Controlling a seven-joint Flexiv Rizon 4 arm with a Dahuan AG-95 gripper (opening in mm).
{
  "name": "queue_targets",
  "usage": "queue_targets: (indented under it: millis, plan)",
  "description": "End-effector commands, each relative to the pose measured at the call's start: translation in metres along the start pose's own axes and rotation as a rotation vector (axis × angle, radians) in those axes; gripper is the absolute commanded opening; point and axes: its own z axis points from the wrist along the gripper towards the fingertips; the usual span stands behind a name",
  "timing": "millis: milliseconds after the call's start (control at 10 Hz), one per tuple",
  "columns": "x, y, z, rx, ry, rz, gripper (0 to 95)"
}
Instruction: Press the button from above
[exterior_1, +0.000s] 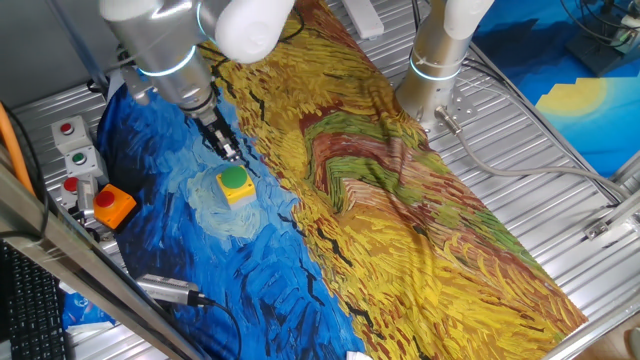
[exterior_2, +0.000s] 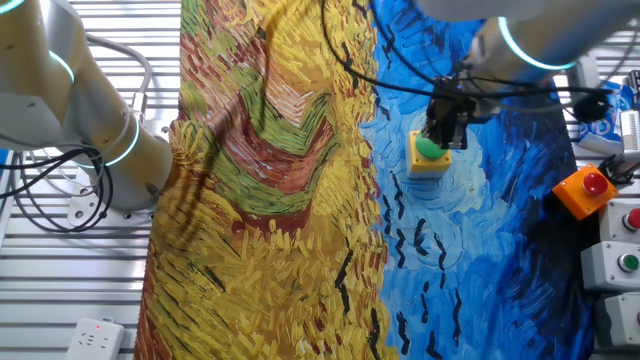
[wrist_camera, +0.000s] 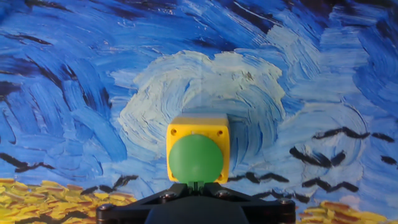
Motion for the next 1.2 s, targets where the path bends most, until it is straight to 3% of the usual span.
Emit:
queue_targets:
  millis: [100,900,1200]
  plan:
    - [-0.001,0.0,0.0,-0.006,-0.081,-0.003,0.0]
    - [-0.016,0.0,-0.006,-0.009,-0.078,0.014,0.0]
    - [-0.017,-0.001,0.006,-0.007,-0.069,0.015,0.0]
